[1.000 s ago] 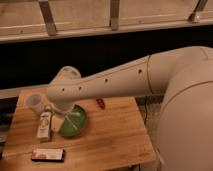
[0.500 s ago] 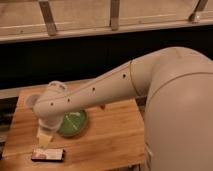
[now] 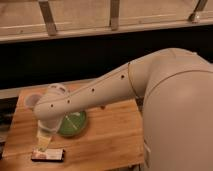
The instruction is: Place the eraser on the white sponge
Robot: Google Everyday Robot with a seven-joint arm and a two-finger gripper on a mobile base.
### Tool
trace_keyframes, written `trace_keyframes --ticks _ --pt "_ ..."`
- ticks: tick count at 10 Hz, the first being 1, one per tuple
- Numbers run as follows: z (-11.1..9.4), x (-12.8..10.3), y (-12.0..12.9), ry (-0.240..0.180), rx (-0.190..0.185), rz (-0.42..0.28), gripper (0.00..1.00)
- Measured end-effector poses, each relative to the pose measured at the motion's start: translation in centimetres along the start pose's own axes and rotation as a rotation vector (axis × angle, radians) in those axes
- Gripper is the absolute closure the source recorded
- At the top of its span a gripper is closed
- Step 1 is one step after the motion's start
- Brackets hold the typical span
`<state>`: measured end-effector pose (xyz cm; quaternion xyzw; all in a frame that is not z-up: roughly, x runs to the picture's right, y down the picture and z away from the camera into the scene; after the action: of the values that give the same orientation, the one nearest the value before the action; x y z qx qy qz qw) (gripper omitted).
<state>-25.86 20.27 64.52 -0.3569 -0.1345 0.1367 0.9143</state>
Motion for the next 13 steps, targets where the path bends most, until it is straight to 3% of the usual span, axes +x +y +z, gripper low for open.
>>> trace_keyframes --ticks 2,6,8,10,13 --pt "1.9 -0.9 0.8 -0.012 -0.065 -0.015 0.20" --pt "8.6 -3.1 5.2 -0.026 -0.237 -0.046 0.20" --pt "10.3 -3.4 5.8 -0.025 -0.287 -0.050 0.20" --pt "12.2 -3.5 6.8 -0.019 -0.319 -0.062 0.20" --pt "13.5 -3.0 7.2 -0.006 -0.264 -0.103 0.20"
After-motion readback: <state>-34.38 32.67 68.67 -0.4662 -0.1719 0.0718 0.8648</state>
